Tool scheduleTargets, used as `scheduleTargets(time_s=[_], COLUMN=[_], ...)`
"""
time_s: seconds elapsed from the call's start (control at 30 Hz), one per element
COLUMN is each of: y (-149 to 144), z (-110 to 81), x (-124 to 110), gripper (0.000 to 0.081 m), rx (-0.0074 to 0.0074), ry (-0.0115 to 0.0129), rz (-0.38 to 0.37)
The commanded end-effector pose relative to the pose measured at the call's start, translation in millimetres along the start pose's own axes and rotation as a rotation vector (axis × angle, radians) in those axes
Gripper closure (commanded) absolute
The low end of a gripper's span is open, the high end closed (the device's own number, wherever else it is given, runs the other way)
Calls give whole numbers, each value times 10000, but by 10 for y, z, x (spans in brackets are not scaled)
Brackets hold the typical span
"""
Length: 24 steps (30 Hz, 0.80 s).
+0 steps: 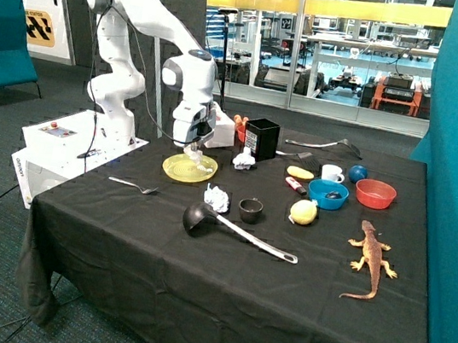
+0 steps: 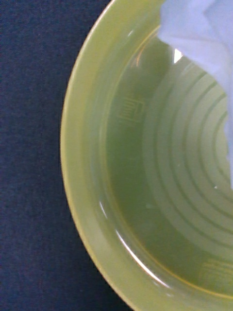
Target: Dry the plate
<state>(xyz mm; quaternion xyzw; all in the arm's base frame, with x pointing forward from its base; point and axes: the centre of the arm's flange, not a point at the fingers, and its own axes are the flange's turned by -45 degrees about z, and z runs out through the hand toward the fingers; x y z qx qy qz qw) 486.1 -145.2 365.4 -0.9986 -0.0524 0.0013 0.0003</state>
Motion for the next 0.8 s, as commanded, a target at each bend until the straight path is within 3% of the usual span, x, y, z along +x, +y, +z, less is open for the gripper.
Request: scheduleTargets(time_s=[0.0, 0.5, 0.77], y=[-9, -21, -41], z=[3, 27, -73], x=[5, 28, 96], gripper=[808, 808, 808], rx=[-8, -8, -8], ry=[26, 26, 26], rz=[-5, -40, -166])
